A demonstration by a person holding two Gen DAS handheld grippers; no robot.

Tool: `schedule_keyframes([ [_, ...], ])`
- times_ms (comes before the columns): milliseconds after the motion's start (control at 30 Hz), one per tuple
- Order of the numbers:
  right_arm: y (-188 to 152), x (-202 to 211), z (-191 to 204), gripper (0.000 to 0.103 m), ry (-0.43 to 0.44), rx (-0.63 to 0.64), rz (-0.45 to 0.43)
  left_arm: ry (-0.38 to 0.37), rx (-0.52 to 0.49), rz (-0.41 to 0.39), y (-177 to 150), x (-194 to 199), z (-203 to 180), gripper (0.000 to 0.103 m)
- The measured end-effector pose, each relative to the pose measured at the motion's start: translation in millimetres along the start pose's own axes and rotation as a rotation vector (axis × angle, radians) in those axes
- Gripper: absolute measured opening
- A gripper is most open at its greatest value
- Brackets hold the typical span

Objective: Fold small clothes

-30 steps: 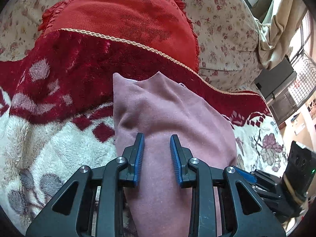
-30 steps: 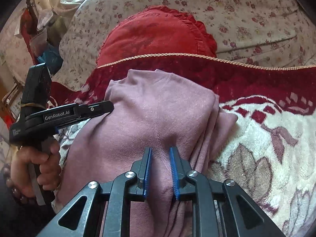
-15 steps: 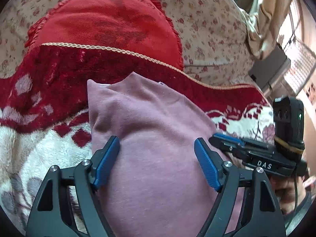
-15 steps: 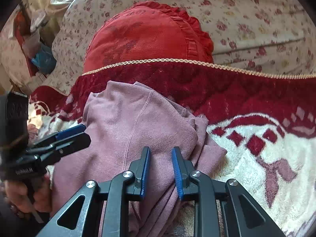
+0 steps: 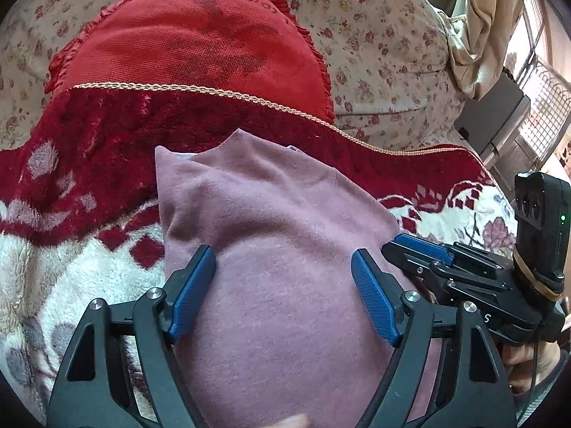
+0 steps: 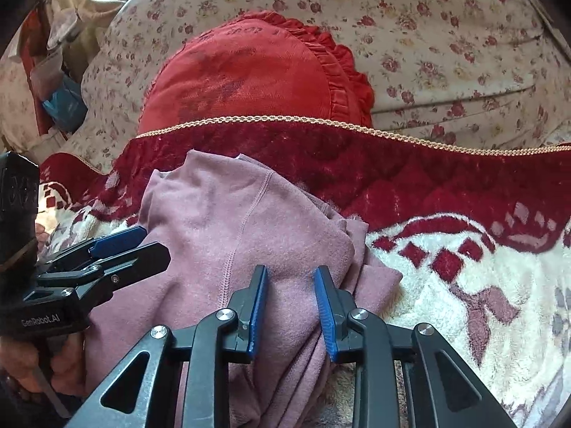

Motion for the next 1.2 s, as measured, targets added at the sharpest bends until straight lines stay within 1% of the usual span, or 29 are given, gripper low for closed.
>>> schedule_keyframes([
  [233, 0, -3, -4, 0.027, 0.01, -0.035, 0.013, -0.022, 0.026, -0.011, 0, 3, 3, 0.079],
  [400, -2, -3, -3, 0.027, 0.006, -0.03, 0.008, -0.017, 0.025, -0.001, -1, 4, 3, 0.079],
  [500, -1, -2, -2, 0.027, -0.003, -0.019, 0.005, -0.054, 0.03, -0.008, -1, 10, 4, 0.079],
  [567, 0, 3, 0, 0.027, -0.01, -0.017, -0.012, -0.048, 0.062, -0.02, 1, 18, 8, 0.079],
  [600, 1, 12, 1, 0.027, -0.012, -0.019, -0.039, -0.037, 0.082, -0.036, 1, 27, 10, 0.079],
  [667, -1, 28, 2, 0.027, -0.015, -0.03, -0.081, 0.016, 0.071, -0.074, 0, 52, 10, 0.079],
  [733, -12, 53, 4, 0.027, -0.037, -0.03, -0.118, 0.081, 0.032, -0.089, -7, 77, 5, 0.079],
  [767, -19, 64, 6, 0.027, -0.041, -0.026, -0.131, 0.105, 0.018, -0.084, -10, 84, 3, 0.079],
  [800, -31, 79, 10, 0.027, -0.056, -0.017, -0.141, 0.148, -0.006, -0.068, -18, 94, -2, 0.079],
  [867, -49, 97, 14, 0.027, -0.088, -0.012, -0.159, 0.202, -0.017, -0.046, -37, 110, -10, 0.079],
  [900, -62, 108, 15, 0.027, -0.106, -0.019, -0.167, 0.213, -0.015, -0.031, -47, 114, -15, 0.079],
  [1000, -101, 134, 19, 0.027, -0.122, -0.045, -0.182, 0.239, -0.029, 0.062, -82, 124, -35, 0.079],
  [1067, -126, 147, 20, 0.027, -0.131, -0.063, -0.183, 0.264, -0.062, 0.105, -98, 130, -51, 0.079],
  [1133, -145, 158, 23, 0.027, -0.158, -0.065, -0.197, 0.277, -0.079, 0.102, -108, 137, -65, 0.079],
  [1200, -155, 164, 27, 0.027, -0.154, -0.056, -0.209, 0.279, -0.11, 0.103, -116, 141, -80, 0.079],
])
Point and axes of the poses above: each gripper's, at about its wrist camera, not at the fingertips, and x roughly against the way its jaws point, z to its left, y to its top, the point moved 3 cm from there along -x, roughly the way its jaws point, and after that the axes turned 7 degrees about -x, right-handed, at the moved point
